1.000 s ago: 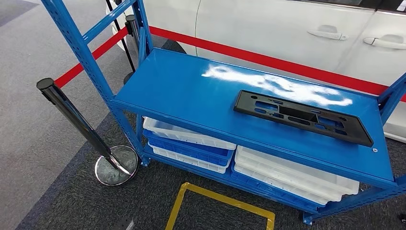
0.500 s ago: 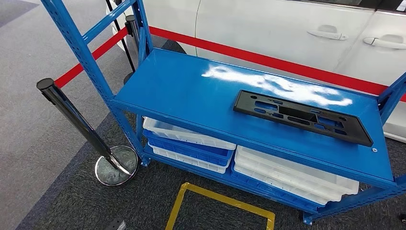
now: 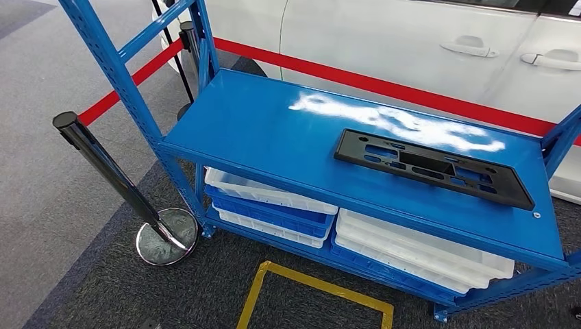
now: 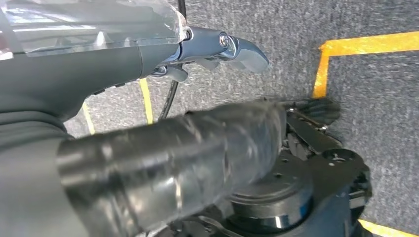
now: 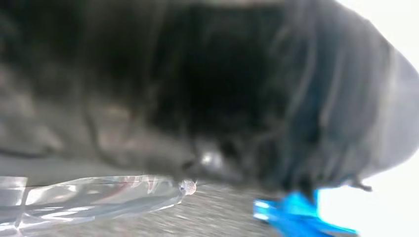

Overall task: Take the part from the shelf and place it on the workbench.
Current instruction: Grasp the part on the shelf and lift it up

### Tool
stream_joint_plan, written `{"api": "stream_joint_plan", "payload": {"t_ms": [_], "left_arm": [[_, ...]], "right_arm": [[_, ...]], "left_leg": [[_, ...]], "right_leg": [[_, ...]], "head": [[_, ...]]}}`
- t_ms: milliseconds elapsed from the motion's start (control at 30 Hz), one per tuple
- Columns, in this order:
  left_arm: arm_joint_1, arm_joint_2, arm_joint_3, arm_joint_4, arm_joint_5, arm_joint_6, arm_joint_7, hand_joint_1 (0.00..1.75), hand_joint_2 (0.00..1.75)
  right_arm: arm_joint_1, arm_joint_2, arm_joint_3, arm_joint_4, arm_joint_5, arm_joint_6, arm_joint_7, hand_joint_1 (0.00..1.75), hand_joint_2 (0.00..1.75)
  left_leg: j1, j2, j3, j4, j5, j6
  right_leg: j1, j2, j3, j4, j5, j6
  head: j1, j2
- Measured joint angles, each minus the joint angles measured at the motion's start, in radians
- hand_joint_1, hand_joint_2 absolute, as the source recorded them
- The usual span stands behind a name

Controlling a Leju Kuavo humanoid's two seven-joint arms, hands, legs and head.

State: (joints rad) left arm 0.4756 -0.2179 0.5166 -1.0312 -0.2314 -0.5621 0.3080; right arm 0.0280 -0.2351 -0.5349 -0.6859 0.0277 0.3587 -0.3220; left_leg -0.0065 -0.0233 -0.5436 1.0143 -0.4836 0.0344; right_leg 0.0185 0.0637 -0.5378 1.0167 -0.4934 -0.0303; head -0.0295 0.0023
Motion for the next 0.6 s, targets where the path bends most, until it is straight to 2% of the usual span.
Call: {"api": "stream_joint_plan", "payload": {"t_ms": [233, 600], "left_arm": [[0.038, -0.03, 0.078, -0.075, -0.039, -0.073, 0.031, 0.0, 0.0], [0.125, -0.061, 0.064, -0.243, 0.062, -0.053, 0.132, 0.0, 0.0]], "right_arm": [[-0.001, -0.072, -0.037, -0.183, -0.045, 0.077, -0.053, 0.0, 0.0], [-0.052, -0.176, -0.019, -0.368, -0.166, 0.193, -0.129, 0.0, 0.0]], "left_leg": [[0.0, 0.0, -0.001, 0.0, 0.0, 0.001], [0.0, -0.003, 0.0, 0.001, 0.0, 0.003]], "right_leg": [[0.0, 0.0, 0.0, 0.0, 0.0, 0.0], [0.0, -0.004, 0.0, 0.0, 0.0, 0.0]], "head": [[0.0, 0.0], [0.0, 0.0]]}}
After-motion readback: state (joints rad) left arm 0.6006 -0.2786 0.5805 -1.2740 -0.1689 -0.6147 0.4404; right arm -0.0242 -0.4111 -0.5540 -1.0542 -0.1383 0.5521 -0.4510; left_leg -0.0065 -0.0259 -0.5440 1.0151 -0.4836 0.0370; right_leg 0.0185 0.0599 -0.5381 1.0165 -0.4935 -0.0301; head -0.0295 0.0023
